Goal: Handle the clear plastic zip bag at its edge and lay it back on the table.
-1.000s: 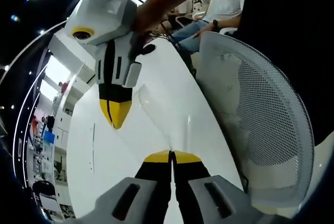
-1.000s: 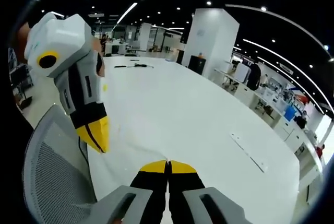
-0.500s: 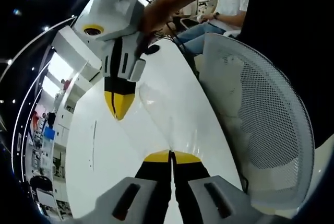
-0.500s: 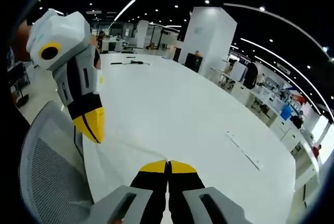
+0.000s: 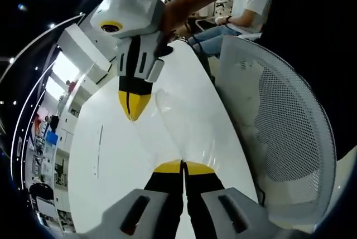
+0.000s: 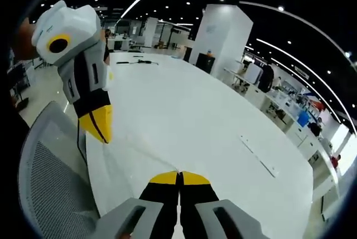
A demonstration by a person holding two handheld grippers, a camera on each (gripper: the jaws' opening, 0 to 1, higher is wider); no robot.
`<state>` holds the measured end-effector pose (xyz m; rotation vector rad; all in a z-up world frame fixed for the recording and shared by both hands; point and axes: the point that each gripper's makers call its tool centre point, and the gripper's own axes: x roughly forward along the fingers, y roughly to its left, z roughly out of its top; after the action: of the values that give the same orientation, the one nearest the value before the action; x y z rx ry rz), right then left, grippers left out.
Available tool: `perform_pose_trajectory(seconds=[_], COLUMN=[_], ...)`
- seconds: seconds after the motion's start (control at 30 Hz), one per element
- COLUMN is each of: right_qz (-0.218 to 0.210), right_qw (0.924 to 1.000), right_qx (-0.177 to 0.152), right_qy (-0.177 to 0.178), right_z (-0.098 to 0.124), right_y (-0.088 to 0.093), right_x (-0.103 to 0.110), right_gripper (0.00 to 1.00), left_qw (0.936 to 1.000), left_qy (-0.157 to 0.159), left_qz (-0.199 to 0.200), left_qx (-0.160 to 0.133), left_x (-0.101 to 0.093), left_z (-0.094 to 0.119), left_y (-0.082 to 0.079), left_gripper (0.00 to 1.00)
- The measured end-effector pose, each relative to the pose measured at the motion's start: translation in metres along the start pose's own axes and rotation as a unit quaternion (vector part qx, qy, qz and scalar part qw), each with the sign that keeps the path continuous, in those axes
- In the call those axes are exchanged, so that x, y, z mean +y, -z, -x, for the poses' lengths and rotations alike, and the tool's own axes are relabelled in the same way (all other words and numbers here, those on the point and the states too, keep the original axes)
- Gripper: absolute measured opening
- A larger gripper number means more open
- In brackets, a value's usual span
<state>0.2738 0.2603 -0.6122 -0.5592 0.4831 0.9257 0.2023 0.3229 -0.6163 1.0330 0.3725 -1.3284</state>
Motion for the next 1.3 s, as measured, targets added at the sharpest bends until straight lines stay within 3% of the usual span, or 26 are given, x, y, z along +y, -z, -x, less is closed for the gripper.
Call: perform_pose_trajectory(seconds=[0.2, 0.43, 0.87, 1.3], right_qz=[-0.011, -0.01, 0.012, 0.039], right_qw=[0.9999, 0.9998, 0.9984, 0.9962], right_qx=[-0.007, -0.009, -0.013, -0.016], right_qy=[-0.001, -0.015, -0.054, -0.076], right_z=[0.003, 0.003, 0.002, 0.001], right_y=[-0.001, -0.001, -0.008, -0.02], right_x=[-0.001, 0.005, 0.027, 0.033], right_gripper=[0.0, 0.0, 0.0, 0.06], left_qw=[0.9992, 0.9981, 0.996, 0.9935], left_qy=[-0.024, -0.027, -0.02, 0.0], left_qz=[-0.031, -0.055, -0.087, -0.113], left_qx=[0.001, -0.006, -0.008, -0.01], left_x=[0.012, 0.019, 0.024, 0.015], left_z=[0.004, 0.006, 0.001, -0.009], left_y=[0.001, -0.003, -0.016, -0.028], left_gripper=[0.0, 0.0, 0.0, 0.0])
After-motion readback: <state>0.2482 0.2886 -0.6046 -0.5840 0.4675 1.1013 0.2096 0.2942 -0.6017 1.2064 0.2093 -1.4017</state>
